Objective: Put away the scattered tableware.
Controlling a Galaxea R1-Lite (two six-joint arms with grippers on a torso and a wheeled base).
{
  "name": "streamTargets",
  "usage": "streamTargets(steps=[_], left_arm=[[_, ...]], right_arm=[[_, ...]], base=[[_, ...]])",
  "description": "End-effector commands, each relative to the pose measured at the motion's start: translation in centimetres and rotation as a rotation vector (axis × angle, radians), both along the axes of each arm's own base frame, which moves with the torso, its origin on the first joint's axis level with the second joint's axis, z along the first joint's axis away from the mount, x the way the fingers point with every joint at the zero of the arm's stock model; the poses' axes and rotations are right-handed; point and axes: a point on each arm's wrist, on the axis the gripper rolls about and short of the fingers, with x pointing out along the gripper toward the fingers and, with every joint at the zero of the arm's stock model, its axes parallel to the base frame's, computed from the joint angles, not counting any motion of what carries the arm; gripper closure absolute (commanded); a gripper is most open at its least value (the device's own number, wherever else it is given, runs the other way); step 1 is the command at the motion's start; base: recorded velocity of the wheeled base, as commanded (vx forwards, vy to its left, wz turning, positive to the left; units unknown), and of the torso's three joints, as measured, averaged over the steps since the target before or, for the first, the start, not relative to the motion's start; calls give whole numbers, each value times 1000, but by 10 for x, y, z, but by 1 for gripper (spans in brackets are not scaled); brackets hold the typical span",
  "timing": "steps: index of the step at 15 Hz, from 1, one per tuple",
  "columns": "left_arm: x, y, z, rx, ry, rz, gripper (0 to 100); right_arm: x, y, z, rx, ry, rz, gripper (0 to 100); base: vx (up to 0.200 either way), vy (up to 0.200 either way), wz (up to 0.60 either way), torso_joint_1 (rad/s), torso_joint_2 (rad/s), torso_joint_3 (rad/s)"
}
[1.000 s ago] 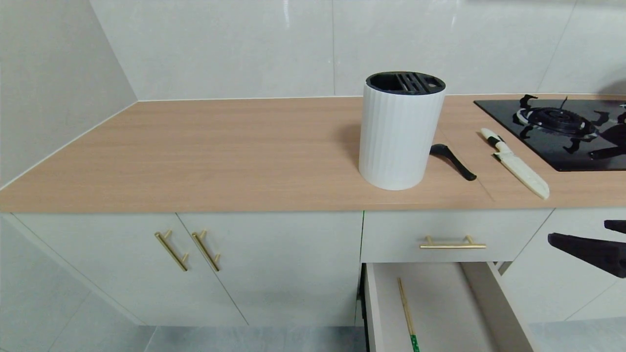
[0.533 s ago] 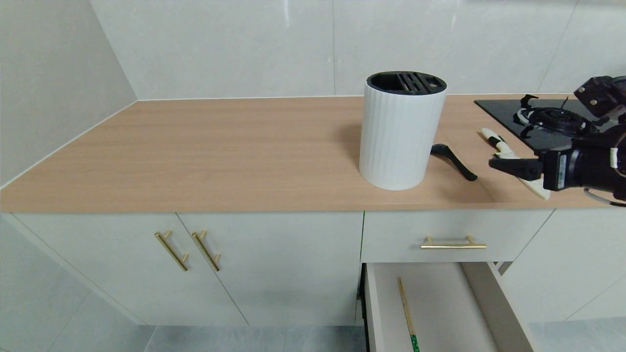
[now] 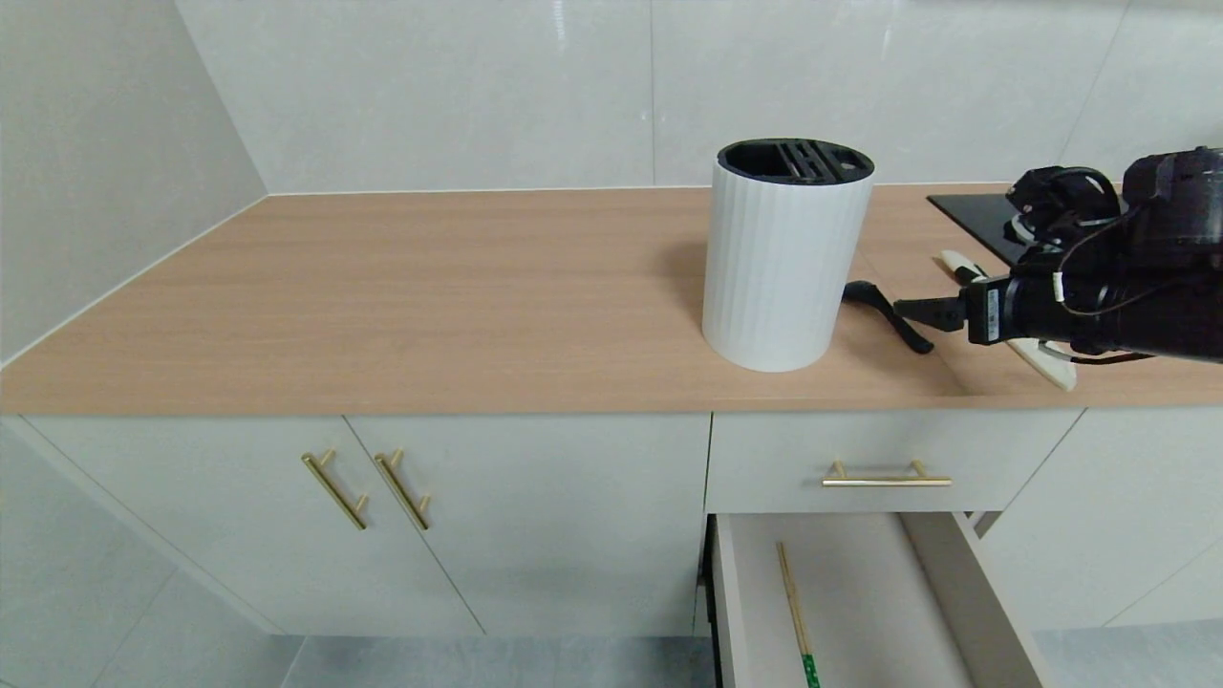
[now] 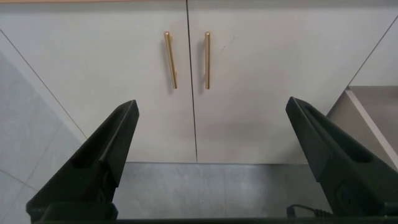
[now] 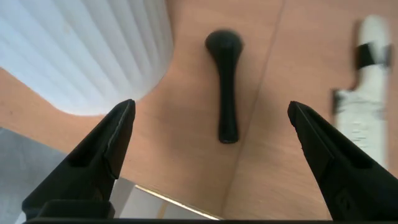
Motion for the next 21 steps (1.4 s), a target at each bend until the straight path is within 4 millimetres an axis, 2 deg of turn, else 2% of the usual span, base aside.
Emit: streamTargets(steps=[1, 8, 17, 21], left_arm=[[0, 0, 0, 1, 0, 1, 0], [0, 0, 0, 1, 0, 1, 0], [0, 0, 0, 1, 0, 1, 0], [0, 0, 0, 1, 0, 1, 0]], right_arm=[[13, 3, -18, -7, 54, 6, 0], [48, 7, -49, 1, 7, 3, 0], [67, -2, -59, 17, -6, -3, 0], [68, -5, -59, 18, -8, -4, 0]], base=[[0, 0, 0, 0, 0, 0], [0, 0, 0, 0, 0, 0], [0, 0, 0, 0, 0, 0], [0, 0, 0, 0, 0, 0]])
